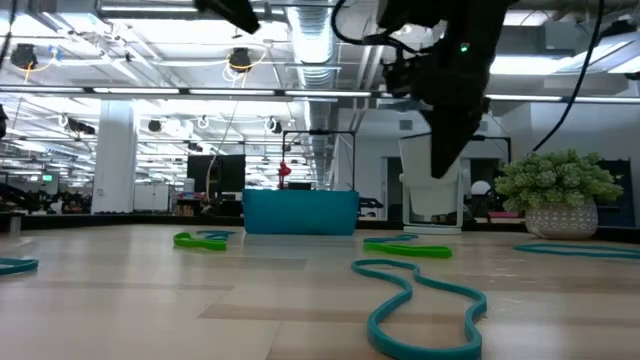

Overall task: Pick and place items into bin
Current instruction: Put the blue rubber band into the blue bin

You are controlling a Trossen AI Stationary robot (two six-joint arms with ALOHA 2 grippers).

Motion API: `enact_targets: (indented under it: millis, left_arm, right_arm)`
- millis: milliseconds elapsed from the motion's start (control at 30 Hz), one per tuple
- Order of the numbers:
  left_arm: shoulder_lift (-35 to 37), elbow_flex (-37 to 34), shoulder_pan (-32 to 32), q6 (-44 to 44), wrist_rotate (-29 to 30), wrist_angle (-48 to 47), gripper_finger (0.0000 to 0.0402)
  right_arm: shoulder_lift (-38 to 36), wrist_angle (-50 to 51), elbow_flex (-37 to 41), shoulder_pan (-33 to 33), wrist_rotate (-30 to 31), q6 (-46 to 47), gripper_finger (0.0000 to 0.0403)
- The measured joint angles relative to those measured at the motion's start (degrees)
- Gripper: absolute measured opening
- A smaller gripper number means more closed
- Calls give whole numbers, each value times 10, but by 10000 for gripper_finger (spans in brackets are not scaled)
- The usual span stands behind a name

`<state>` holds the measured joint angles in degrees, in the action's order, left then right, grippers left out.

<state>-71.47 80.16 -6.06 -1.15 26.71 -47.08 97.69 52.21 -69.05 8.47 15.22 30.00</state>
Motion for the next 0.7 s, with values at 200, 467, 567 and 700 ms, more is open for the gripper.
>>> enact_targets:
  millis: [200,467,567,700]
  left_arm:
    - [110,-173,35,-44,7,94,116]
    - [180,-391,95,-64,16,329,116]
    - [188,-443,110,-64,18,407,116]
    - [186,-476,125,-72,23,456,116]
  right_arm:
    - [-46,31,25,5,-66,15,74]
    - [-82,-5,156,12,-138,147,74]
    - [-80,-13,170,20,-138,173,74]
    - [-74,-47,170,33,-139,180,74]
